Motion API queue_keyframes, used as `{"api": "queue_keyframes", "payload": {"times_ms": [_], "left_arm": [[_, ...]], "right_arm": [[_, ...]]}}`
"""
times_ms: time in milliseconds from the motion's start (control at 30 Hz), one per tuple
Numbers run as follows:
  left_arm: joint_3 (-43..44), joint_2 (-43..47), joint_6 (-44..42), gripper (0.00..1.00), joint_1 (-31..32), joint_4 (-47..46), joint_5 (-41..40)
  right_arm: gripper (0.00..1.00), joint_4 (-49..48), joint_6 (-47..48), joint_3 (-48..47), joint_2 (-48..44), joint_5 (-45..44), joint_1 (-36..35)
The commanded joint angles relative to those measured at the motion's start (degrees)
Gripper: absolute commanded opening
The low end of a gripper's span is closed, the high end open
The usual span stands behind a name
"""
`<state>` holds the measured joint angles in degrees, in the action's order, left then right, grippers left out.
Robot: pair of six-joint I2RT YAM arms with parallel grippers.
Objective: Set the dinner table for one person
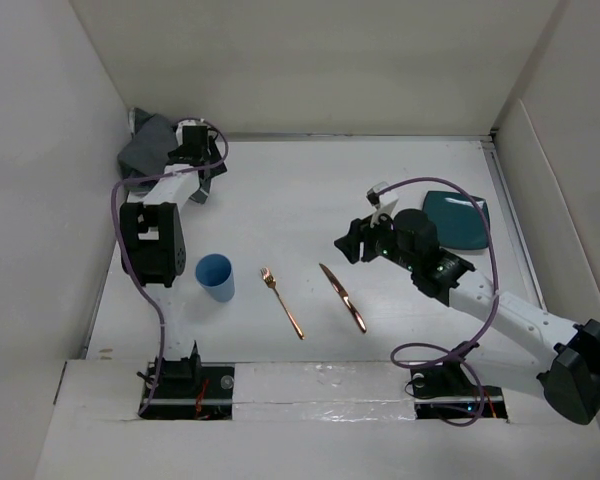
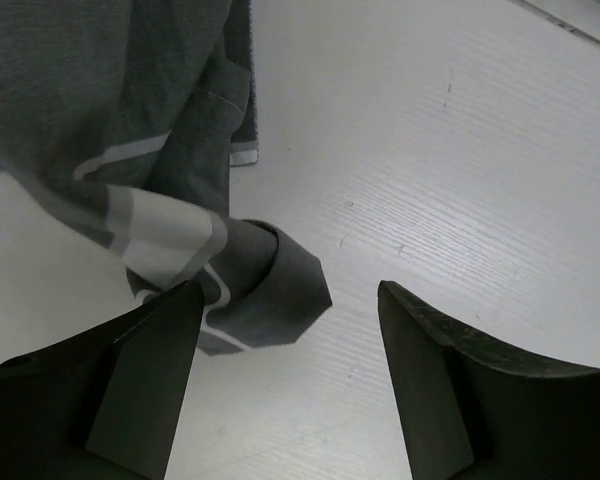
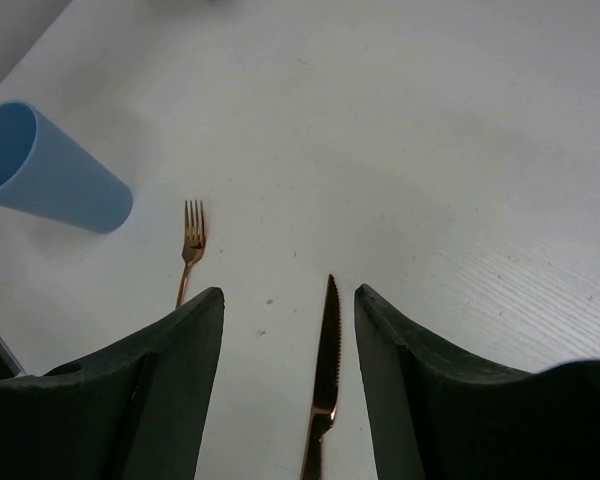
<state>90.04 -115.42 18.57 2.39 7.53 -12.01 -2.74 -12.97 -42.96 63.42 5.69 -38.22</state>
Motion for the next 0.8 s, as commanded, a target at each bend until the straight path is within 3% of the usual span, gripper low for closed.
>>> {"api": "queue_keyframes", "payload": {"times_ms": [0, 167, 233, 267, 633, 767], "left_arm": [[6.09, -2.78, -1.16, 0.67, -0.55, 3.09, -3.8], [13.58, -8.51, -3.01, 0.61, 0.68, 7.24, -8.46], [15.85, -9.82, -3.36, 0.26, 1.82, 7.32, -8.38], [17.43, -10.44, -3.01, 0.02, 1.83, 7.67, -6.73], [30.01, -6.4, -1.69, 0.0, 17.02, 0.04, 11.03], [29.59, -6.93, -1.17, 0.0, 20.89, -1.02, 16.39]], "right_arm": [[0.6, -4.46, -0.21, 0.24, -0.4, 1.52, 0.34], [0.6, -4.29, -0.3, -0.19, -0.05, 1.25, 0.34], [0.6, -4.9, -0.56, -0.11, 0.48, 1.51, -0.19], [0.6, -4.82, -0.65, -0.11, 0.74, 1.17, -0.19], [0.59, -0.78, -0.48, -3.44, -0.13, -8.67, -0.19], [0.59, -0.07, -1.0, -3.36, -1.72, -11.58, 0.34]]}}
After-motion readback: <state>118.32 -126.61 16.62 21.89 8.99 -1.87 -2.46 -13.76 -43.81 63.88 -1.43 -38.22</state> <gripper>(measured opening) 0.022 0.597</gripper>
